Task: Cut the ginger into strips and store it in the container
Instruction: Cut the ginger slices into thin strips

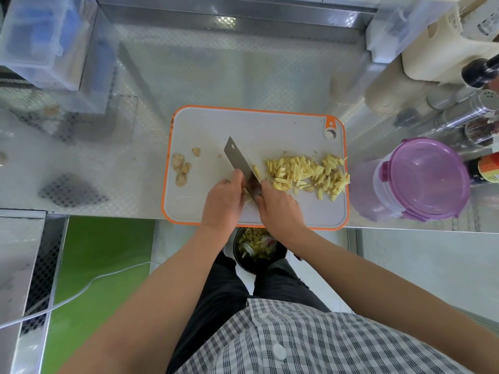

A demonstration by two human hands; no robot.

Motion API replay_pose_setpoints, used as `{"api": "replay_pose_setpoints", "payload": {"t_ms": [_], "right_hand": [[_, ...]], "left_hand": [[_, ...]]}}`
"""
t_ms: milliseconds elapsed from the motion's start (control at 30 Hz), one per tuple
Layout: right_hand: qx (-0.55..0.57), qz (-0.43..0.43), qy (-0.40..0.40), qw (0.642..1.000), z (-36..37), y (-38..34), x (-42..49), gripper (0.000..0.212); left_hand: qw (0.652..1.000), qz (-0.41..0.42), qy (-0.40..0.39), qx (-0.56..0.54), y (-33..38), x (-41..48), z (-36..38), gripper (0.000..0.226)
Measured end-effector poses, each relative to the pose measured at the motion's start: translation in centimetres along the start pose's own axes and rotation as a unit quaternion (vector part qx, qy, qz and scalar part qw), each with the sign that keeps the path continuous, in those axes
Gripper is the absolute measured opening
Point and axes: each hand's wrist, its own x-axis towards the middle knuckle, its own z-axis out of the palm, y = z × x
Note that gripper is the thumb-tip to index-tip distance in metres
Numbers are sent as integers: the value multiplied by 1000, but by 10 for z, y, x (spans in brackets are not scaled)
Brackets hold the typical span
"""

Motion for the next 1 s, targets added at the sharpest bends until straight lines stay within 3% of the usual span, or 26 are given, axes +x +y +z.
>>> {"api": "replay_pose_setpoints", "payload": {"t_ms": [133,267,500,733,900,1000], "right_hand": [[2,-6,1,1000,-7,4,-6,26],[-11,-20,-13,1000,-12,1,-9,8],[-15,1,-21,1000,-1,-2,-3,6],[-16,-1,-17,1000,1,-1,-3,12],[-10,1,-13,1000,2,-1,-2,13],[24,26,4,999,3,1,0,22]], "left_hand": [[1000,-9,15,-15,-1,-1,1,41],[999,-27,13,-15,1,-1,2,34],[998,-61,23,-14,7,0,0,23],[980,-188,22,-66,6,-7,-1,12],[943,-311,0,-121,12,-1,-3,13],[933,-331,-15,-139,13,3,-5,11]]}}
